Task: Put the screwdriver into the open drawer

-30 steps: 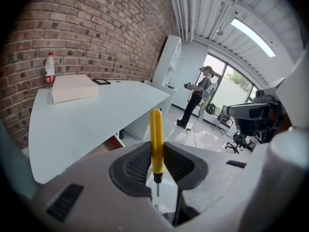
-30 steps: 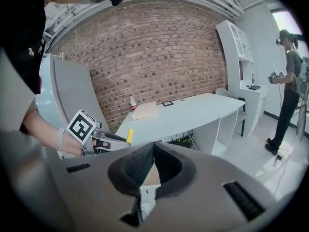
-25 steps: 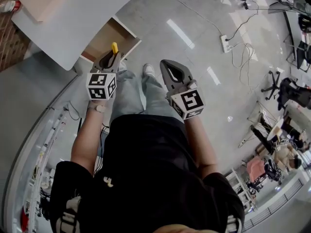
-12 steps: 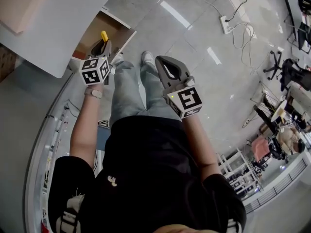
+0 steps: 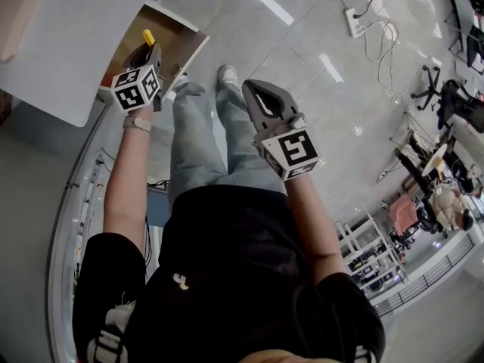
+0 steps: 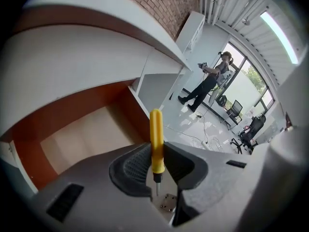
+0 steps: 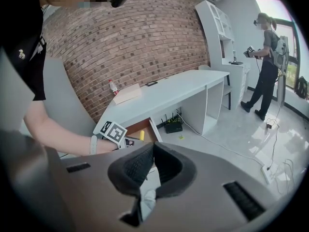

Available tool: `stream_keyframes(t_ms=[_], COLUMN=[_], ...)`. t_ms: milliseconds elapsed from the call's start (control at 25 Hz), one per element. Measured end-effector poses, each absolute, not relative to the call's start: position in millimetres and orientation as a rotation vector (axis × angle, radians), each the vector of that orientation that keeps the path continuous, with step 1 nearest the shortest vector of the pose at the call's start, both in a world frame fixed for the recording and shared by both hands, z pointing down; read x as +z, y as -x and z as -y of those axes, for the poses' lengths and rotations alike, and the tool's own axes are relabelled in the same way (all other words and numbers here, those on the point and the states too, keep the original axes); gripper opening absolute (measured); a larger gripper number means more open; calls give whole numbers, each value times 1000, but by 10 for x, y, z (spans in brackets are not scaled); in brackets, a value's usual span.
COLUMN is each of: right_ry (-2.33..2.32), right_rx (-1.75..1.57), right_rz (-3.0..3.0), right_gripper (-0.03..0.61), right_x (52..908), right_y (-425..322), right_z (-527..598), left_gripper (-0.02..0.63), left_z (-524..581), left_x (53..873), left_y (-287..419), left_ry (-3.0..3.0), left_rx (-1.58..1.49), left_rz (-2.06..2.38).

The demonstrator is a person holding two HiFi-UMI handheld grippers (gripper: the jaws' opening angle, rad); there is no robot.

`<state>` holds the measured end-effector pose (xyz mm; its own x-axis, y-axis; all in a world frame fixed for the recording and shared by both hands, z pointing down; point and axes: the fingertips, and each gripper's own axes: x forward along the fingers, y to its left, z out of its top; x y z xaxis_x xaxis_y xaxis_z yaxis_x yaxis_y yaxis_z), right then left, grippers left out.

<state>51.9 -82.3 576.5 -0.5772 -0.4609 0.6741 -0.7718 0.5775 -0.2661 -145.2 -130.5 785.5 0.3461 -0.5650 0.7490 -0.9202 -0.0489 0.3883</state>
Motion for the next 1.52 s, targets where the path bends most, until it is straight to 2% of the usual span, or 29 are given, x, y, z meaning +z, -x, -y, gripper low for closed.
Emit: stream_keyframes(t_ms=[920,1520], right_ry=[-979,-1015], right_rx=[809,846], right_rz=[2138,2101], right_gripper=[11,11], right_x=[6425,6510], right_y=[-653,-855], right_z=[861,868], left_gripper=[81,81], left_z=[1625,1814], left_x=[9180,9419], left_y=[1514,1412], left_ry=[-1617,-1572], left_rx=[532,539], left_rz=[1302,1305])
